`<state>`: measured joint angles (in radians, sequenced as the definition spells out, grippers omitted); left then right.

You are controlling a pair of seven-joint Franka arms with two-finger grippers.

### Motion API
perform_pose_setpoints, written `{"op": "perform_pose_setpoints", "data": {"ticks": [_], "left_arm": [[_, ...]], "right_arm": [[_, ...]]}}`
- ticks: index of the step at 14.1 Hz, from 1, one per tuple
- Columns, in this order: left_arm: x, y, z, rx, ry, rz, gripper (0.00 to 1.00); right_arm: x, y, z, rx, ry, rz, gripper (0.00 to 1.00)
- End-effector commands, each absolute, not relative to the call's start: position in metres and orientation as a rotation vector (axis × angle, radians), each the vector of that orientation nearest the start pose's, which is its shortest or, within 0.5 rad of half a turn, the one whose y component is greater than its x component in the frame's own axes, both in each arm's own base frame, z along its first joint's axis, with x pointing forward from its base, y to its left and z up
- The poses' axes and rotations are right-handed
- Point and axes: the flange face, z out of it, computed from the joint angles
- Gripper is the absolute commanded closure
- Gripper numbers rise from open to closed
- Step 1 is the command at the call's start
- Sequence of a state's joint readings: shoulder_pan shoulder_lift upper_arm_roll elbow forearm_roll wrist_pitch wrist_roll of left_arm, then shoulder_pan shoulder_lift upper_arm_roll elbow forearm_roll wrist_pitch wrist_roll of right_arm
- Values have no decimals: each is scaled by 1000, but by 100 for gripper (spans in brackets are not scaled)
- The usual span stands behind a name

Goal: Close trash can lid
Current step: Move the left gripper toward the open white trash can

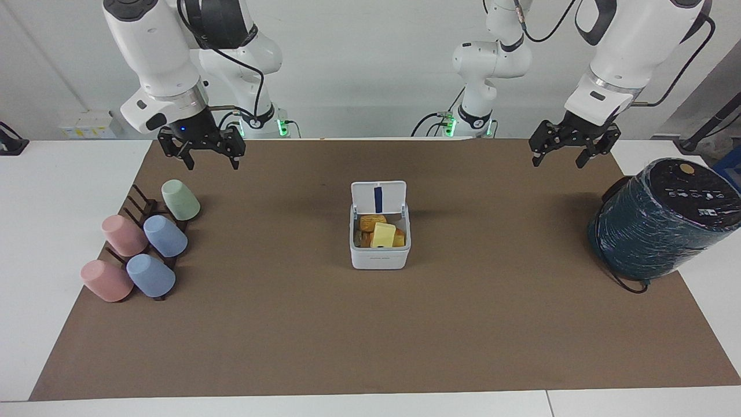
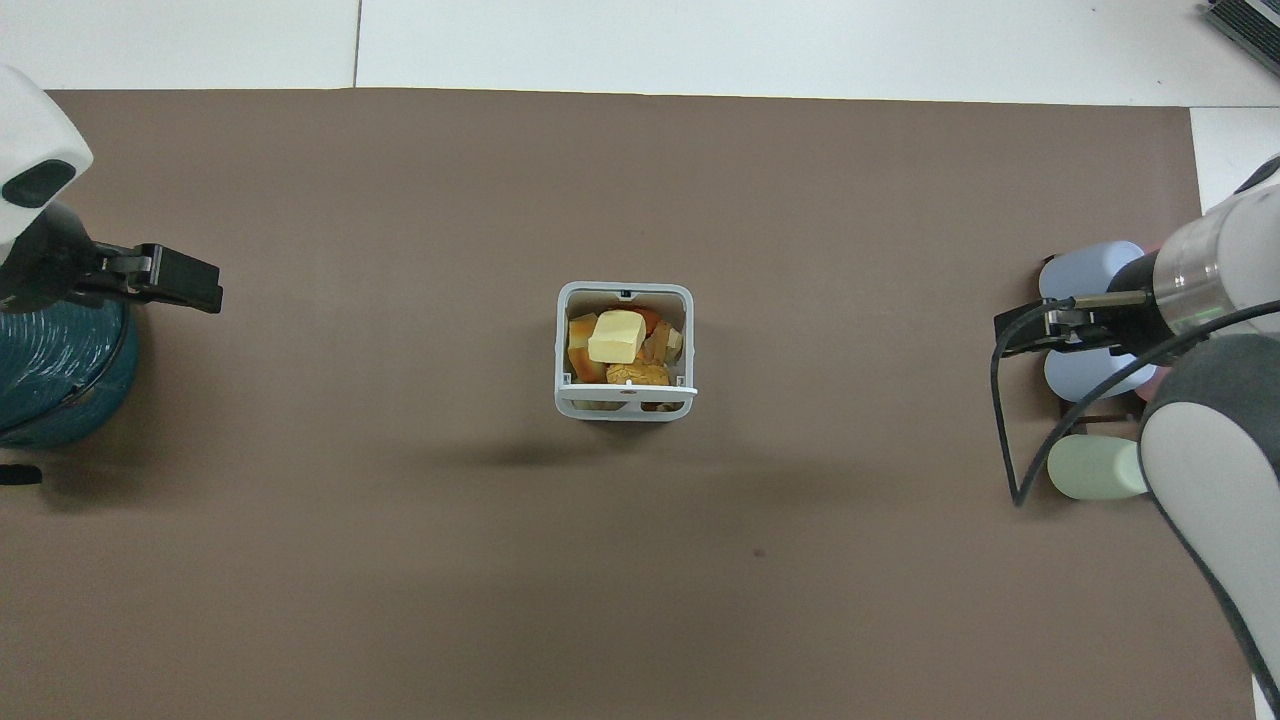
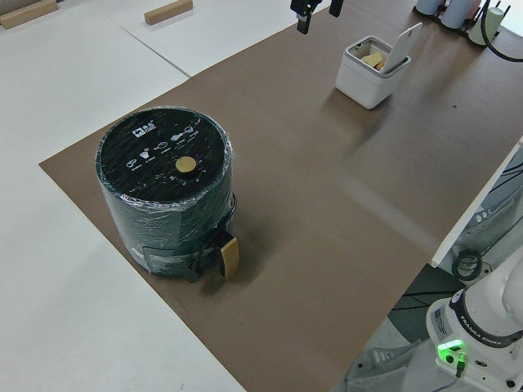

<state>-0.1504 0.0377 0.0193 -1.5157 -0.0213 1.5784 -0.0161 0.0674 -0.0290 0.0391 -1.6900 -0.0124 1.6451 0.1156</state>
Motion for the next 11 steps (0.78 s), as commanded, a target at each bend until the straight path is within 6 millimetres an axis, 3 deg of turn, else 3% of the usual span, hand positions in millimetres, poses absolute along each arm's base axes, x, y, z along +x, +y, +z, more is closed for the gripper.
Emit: {"op": "perform_pose_setpoints", "data": {"ticks": [1, 3, 5, 7, 9, 11], "left_arm": [[555, -76, 631, -3148, 172, -49, 0], [554, -78, 631, -3151, 174, -44, 0], [551, -94, 628, -3148, 213, -29, 0], [541, -125, 625, -3150, 191, -16, 0], [519, -165, 613, -3150, 161, 15, 0], [489, -199, 595, -3138, 194, 70, 38]], "right_arm": [[542, 54, 594, -3156, 30, 10, 0], [542, 54, 594, -3156, 30, 10, 0], [542, 54, 594, -3156, 30, 10, 0], [542, 54, 594, -3156, 30, 10, 0], [542, 54, 594, -3156, 30, 10, 0], [542, 54, 594, -3156, 30, 10, 0]]}}
